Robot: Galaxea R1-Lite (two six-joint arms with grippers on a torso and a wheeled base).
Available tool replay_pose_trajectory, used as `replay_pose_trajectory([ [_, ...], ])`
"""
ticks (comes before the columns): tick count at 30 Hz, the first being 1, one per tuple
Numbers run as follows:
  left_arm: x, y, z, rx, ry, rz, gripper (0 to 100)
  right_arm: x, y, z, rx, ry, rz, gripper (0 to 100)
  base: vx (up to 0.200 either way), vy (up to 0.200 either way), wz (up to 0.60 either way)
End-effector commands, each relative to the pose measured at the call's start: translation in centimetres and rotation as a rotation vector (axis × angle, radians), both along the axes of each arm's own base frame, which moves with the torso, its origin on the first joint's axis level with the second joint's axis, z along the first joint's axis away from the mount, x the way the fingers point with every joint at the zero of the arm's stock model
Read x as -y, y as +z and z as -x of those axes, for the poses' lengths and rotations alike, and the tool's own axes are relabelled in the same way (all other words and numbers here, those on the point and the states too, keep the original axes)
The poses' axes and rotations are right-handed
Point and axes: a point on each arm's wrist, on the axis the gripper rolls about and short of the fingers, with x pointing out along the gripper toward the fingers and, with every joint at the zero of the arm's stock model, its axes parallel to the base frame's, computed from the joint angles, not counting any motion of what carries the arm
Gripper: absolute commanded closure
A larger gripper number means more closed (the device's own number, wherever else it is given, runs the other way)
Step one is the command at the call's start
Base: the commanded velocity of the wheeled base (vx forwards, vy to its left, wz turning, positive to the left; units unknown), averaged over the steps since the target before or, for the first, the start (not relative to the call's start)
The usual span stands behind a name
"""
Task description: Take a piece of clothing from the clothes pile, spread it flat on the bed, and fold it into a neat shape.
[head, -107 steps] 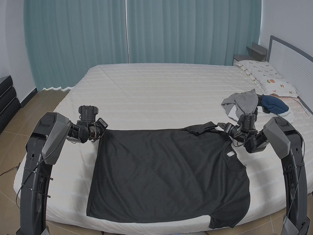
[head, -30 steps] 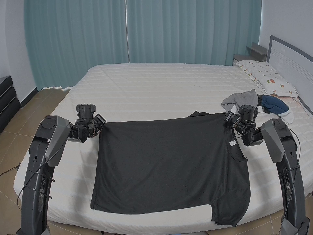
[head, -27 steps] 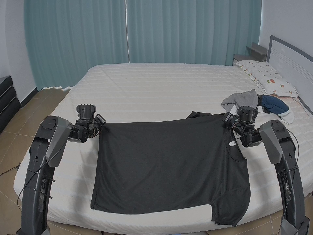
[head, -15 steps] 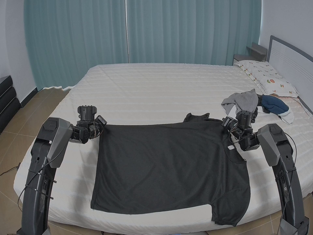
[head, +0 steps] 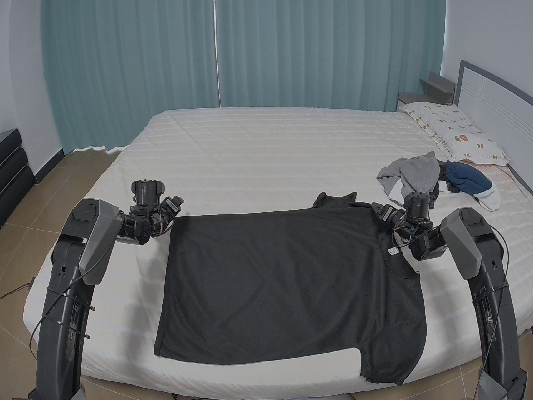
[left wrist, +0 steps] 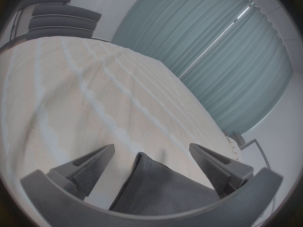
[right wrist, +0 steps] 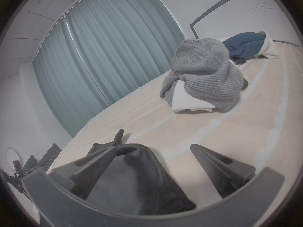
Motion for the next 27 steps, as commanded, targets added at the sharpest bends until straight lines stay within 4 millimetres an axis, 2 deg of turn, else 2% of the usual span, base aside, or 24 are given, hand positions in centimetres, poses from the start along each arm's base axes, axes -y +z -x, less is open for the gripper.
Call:
replay_pose_trajectory([
  [1, -1.6, 4.2, 2.1, 0.008, 0.047, 0.012, 0, 1.3, 4.1, 3.8, 0.002, -0.016, -0.006, 0, 0.0, 0.0, 0.0],
  [5, -1.7, 6.6, 5.0, -0.017, 0.03, 0.034, 0, 1.7, 5.7, 7.8, -0.023, -0.01, -0.032, 0, 0.0, 0.0, 0.0],
  [11, -1.3, 8.4, 9.3, -0.041, 0.0, 0.046, 0, 1.5, 7.5, 14.5, -0.074, -0.01, -0.108, 0, 0.0, 0.0, 0.0],
  [12, -1.3, 8.4, 9.3, -0.041, 0.0, 0.046, 0, 1.5, 7.5, 14.5, -0.074, -0.01, -0.108, 0, 0.0, 0.0, 0.0],
  [13, -1.1, 8.8, 11.3, -0.074, -0.024, 0.058, 0, 1.3, 7.8, 16.7, -0.086, -0.011, -0.119, 0, 0.0, 0.0, 0.0],
  [21, -0.8, 11.0, 20.4, -0.174, -0.169, 0.215, 0, 0.7, 7.1, 24.9, -0.172, -0.001, -0.135, 0, 0.0, 0.0, 0.0],
  [22, -0.8, 10.9, 20.9, -0.182, -0.173, 0.219, 0, 0.7, 7.1, 25.3, -0.177, -0.001, -0.135, 0, 0.0, 0.0, 0.0],
  [24, -0.7, 10.9, 23.6, -0.215, -0.195, 0.236, 0, 0.7, 6.7, 27.5, -0.215, 0.001, -0.137, 0, 0.0, 0.0, 0.0],
  [25, -0.7, 10.9, 23.7, -0.217, -0.195, 0.236, 0, 0.7, 6.7, 27.6, -0.217, 0.001, -0.137, 0, 0.0, 0.0, 0.0],
  [27, -0.5, 10.7, 25.9, -0.247, -0.212, 0.247, 0, 0.3, 6.7, 29.4, -0.248, 0.031, -0.144, 0, 0.0, 0.0, 0.0],
])
